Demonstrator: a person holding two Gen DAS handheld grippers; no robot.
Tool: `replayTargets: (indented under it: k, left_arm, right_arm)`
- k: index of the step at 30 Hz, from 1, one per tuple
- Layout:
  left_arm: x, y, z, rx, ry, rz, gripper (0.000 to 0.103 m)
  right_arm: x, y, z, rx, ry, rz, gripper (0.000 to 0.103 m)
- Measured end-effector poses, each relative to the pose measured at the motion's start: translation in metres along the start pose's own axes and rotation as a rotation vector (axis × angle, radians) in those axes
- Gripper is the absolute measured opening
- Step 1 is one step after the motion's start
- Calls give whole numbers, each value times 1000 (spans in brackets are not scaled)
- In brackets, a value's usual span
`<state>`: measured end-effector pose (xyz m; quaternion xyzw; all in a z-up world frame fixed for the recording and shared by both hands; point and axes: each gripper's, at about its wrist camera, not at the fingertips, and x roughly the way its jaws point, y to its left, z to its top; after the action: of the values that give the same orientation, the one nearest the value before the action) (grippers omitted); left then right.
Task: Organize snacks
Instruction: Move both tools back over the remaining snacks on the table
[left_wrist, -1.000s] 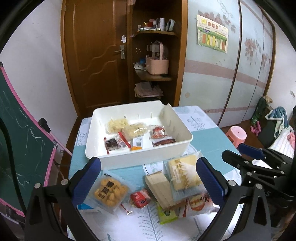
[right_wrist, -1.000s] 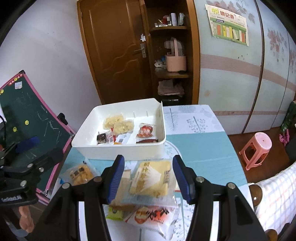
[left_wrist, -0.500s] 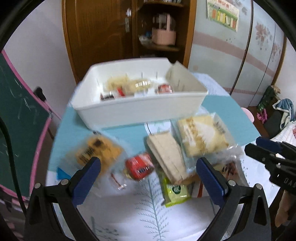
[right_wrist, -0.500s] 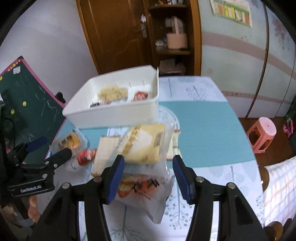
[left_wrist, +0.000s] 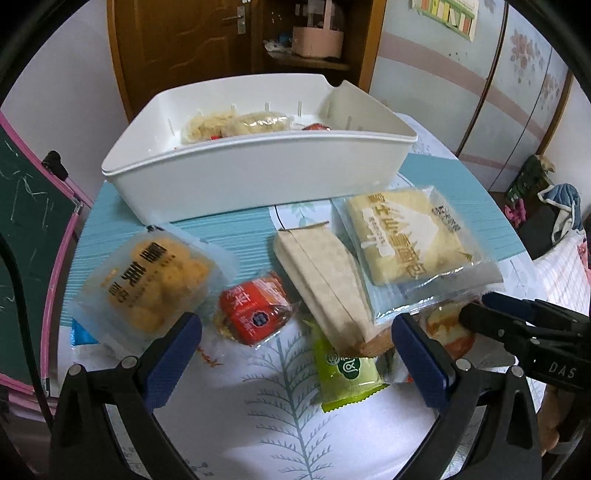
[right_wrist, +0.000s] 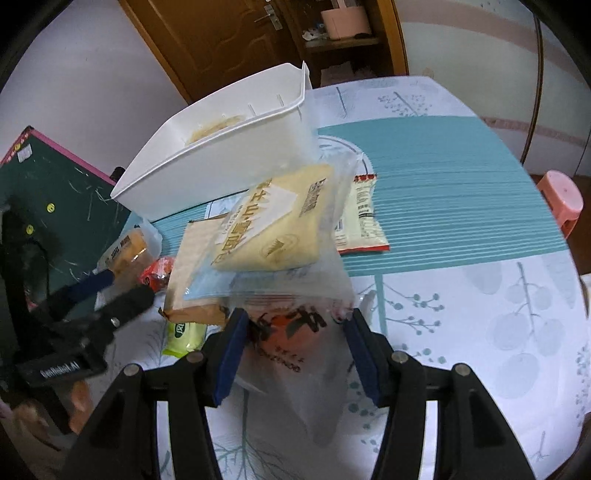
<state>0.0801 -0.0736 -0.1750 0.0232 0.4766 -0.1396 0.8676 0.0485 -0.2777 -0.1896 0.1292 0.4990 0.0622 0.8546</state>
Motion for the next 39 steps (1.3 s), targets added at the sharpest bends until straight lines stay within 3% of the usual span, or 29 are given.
replayTargets:
  k: [7, 21, 33, 36, 39]
  left_arm:
    - [6, -3, 1, 8, 19, -8, 102]
    - [9, -8, 13, 27, 50, -4, 102]
    - [24, -68, 69, 129, 122, -180, 102]
    - [39, -85, 77, 140, 160, -181, 102]
    - [56, -99, 82, 144, 203, -134, 102]
  right_arm:
    - [5, 9, -5, -45, -2, -20, 70]
    - [-4, 1, -15, -34, -11, -83, 71]
    - [-19, -10, -21, 12, -32, -103, 72]
    - [-22, -13, -25, 27, -37, -95, 72]
    - [-23, -15, -27, 45, -38, -85, 72]
